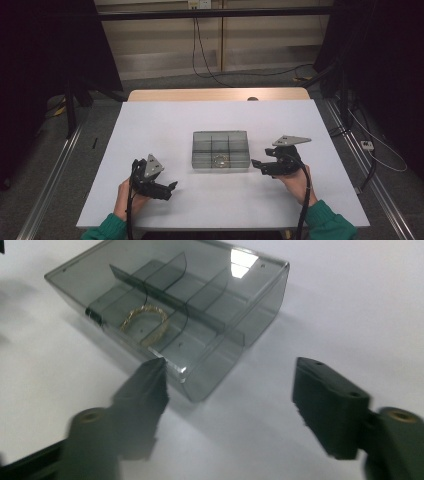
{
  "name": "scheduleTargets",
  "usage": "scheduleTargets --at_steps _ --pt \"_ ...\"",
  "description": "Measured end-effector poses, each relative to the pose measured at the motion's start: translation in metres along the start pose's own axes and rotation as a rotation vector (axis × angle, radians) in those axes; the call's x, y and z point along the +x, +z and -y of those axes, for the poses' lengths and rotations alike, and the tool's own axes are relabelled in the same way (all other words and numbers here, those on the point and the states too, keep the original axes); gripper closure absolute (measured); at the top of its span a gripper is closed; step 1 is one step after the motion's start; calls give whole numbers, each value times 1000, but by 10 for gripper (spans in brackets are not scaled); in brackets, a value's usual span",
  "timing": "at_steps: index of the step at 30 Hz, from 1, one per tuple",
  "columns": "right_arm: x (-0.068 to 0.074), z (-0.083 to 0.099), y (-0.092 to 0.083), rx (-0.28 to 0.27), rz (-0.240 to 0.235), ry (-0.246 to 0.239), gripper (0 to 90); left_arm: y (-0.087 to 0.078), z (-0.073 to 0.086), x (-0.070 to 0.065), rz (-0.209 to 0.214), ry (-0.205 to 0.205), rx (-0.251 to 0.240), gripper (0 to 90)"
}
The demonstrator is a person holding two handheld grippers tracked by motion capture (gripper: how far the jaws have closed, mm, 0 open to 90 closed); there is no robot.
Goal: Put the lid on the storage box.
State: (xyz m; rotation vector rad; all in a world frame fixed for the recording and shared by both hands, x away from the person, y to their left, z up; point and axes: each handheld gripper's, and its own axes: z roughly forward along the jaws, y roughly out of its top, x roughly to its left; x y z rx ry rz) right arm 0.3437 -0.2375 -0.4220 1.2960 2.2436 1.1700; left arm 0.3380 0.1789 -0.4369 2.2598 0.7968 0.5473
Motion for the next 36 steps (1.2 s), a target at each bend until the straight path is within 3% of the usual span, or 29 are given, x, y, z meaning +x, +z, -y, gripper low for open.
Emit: scheduleTargets --at_steps 4,14,26,29,36 --pt "2 9 -2 5 -6 7 141 -2 7 -1 5 -3 -7 0" --pt "10 23 -9 12 -6 -7 42 -7 16 -4 -5 -8 24 0" --pt "17 35 -18 6 -8 -26 3 -15 26 -6 8 -14 4 0" --pt "20 38 -21 2 -8 -33 3 -18 27 -6 20 -18 -25 0" --pt "24 44 -28 1 -3 -43 4 -19 31 -8 22 -12 -11 0"
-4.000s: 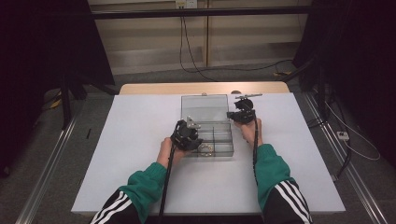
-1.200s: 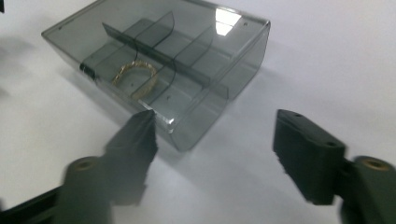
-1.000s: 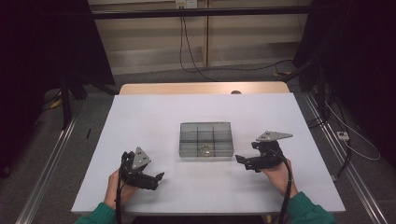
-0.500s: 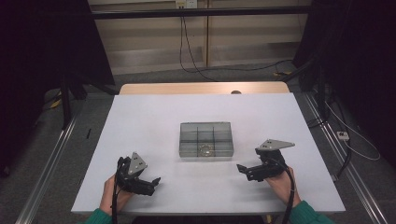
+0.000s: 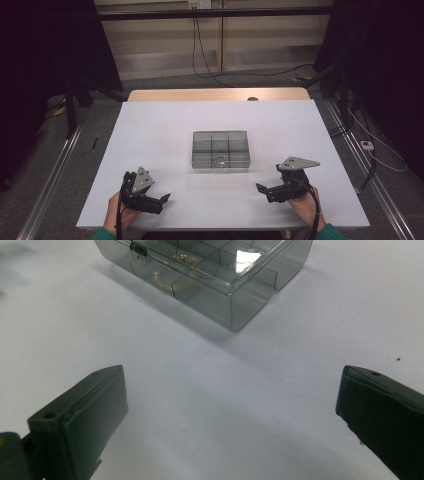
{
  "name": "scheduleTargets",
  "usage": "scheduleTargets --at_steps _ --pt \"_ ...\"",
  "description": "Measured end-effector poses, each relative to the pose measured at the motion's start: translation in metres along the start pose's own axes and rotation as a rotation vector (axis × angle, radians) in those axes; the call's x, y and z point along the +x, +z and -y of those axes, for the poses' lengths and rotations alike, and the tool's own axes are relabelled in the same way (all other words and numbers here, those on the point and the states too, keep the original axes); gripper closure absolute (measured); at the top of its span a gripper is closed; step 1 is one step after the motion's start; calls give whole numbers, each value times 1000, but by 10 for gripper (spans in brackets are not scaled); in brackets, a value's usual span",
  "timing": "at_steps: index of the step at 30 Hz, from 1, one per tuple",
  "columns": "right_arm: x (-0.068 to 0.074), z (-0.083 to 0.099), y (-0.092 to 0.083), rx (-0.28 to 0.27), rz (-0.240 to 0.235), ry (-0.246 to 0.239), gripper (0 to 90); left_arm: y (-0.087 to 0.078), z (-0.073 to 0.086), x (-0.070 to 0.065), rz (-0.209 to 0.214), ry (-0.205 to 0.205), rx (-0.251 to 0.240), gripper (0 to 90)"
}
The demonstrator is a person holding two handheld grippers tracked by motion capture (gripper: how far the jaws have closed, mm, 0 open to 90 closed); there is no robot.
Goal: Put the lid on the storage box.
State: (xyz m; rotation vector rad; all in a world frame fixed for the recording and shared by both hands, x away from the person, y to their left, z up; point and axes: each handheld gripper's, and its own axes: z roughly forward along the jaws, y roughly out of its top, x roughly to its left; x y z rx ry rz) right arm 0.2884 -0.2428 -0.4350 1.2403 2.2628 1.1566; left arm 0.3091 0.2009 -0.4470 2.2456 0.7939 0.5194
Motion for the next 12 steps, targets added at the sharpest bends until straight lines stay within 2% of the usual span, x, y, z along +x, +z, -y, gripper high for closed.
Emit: scheduleTargets --at_steps 7,12 --pt "3 8 -8 1 10 -13 4 1 3 -1 7 -5 17 0" --pt "4 13 -10 5 14 -16 0 2 2 0 12 -7 12 0"
